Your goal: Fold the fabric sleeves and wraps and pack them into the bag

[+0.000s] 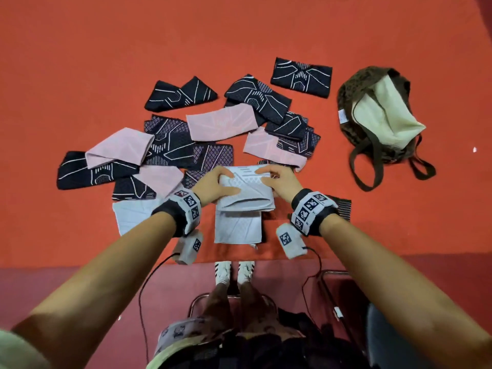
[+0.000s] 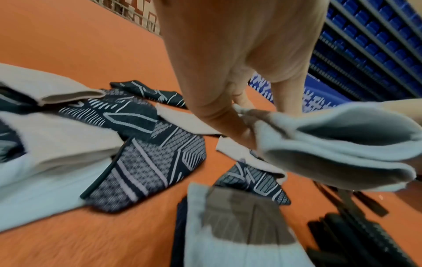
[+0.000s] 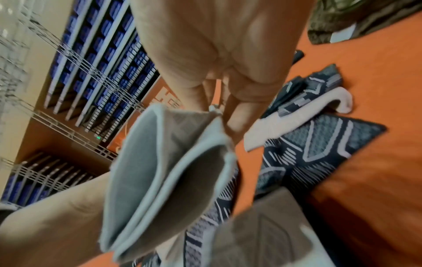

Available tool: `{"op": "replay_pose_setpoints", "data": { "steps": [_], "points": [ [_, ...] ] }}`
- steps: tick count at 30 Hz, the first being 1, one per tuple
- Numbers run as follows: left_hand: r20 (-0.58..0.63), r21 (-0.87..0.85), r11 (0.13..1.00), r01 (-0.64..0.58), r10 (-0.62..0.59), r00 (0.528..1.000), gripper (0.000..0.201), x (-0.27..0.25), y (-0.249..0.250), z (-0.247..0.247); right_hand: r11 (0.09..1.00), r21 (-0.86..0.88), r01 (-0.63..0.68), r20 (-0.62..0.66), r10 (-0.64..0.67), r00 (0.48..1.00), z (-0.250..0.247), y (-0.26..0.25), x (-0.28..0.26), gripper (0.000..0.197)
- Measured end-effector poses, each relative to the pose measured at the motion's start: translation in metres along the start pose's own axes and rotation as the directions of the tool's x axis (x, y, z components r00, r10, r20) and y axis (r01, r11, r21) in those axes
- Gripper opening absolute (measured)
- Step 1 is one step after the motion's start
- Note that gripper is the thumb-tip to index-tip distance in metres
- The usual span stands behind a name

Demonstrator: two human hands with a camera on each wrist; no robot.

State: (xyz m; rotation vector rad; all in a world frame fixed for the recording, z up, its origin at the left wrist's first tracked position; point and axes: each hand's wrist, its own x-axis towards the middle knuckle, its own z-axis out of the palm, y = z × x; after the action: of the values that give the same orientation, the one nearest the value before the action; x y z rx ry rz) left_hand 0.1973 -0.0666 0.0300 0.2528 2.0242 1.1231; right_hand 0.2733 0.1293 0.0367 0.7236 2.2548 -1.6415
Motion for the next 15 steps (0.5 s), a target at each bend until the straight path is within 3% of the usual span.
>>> {"op": "replay_pose_setpoints", "data": {
  "steps": [3, 6, 15],
  "points": [
    [0.057, 0.05, 0.999, 0.013, -0.016, 0.998, 0.053, -0.009, -0.036, 0.014, 0.996, 0.031, -0.084, 0.099, 0.081, 0.992, 0.026, 0.03, -0.012, 0.045],
    [0.033, 0.061, 0.998, 0.024, -0.027, 0.999, 0.049, -0.014, -0.063, 0.025, 0.995, -0.058, -0.084, 0.166, 0.093, 0.982, 0.045, 0.054, -0.017, 0.064],
    [0.074, 0.339, 0.941, -0.008, -0.018, 0.997, 0.063, -0.025, -0.086, 0.041, 0.96, -0.28, -0.012, 0.182, 0.065, 0.981, 0.066, 0.092, -0.028, 0.075]
  ]
}}
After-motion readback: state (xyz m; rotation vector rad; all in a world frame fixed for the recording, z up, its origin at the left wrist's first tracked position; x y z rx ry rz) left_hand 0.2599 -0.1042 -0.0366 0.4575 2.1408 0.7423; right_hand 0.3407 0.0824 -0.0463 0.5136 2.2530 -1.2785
